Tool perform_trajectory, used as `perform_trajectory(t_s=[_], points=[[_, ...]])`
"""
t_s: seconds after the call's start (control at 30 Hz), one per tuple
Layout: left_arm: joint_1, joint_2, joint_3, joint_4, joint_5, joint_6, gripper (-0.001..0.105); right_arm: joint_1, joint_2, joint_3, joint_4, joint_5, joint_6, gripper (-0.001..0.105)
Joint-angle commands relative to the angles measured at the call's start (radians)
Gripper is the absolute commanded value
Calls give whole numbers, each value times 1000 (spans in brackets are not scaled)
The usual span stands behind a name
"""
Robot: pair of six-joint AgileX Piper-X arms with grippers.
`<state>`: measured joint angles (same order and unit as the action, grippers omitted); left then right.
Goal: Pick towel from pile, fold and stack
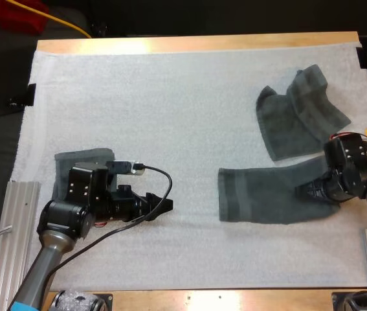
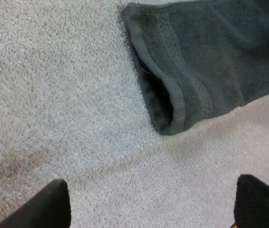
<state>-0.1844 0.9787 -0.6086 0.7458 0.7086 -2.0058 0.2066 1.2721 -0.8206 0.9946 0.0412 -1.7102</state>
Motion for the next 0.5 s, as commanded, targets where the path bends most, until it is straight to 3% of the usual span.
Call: perform_trajectory(t_s=[0.0, 0.17, 0.3, 0.47], points=[[2, -8, -2, -2, 9, 6, 69, -3, -9, -25, 9, -60, 14, 1], [2, -8, -2, -2, 20, 6, 69, 88, -9, -53, -2, -155, 82, 1], [2, -8, -2, -2, 30, 6, 69, 194, 11, -53, -29, -172, 165, 1], [2, -8, -2, -2, 30, 6, 69, 303, 59, -53, -141, -222, 300, 1]])
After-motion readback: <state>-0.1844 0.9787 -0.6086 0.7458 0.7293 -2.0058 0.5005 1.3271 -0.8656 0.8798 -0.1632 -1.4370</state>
